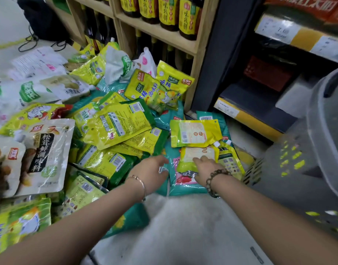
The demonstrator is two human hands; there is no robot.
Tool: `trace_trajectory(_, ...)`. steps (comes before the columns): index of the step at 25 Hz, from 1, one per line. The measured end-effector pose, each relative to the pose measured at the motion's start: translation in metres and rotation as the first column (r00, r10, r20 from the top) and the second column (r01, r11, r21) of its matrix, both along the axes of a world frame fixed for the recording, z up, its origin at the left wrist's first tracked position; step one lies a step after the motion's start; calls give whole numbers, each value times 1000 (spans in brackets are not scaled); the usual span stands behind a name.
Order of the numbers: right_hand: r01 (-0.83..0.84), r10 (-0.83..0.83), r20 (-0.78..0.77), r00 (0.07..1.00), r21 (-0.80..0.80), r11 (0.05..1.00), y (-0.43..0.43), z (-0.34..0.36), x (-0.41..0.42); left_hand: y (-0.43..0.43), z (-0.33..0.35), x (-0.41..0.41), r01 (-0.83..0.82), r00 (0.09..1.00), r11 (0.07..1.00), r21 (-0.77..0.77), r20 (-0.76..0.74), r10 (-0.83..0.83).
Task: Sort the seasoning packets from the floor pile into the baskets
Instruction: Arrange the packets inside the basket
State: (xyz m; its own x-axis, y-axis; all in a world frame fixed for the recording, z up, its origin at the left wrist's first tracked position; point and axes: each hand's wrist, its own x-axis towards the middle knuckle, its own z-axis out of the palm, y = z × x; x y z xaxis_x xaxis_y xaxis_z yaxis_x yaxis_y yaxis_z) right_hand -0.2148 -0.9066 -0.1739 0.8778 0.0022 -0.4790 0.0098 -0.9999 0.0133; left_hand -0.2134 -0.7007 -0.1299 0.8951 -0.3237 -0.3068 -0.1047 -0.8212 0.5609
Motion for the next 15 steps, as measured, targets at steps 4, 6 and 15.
trace_trajectory(4, 44, -53, 141, 989, 65, 997, -17, -57, 4, 21, -32, -15, -132, 986, 986, -101, -113, 120)
trace_trajectory(6, 60, -94, 248, 964, 142, 988, -22, -74, -2, 19, -39, -15, -196, 973, 961, -196, -157, 166)
trace_trajectory(15, -293, -212, 784, 583, 447, 845, 10, -8, -71, -4, -34, -27, -839, 356, 419, -347, -933, -59)
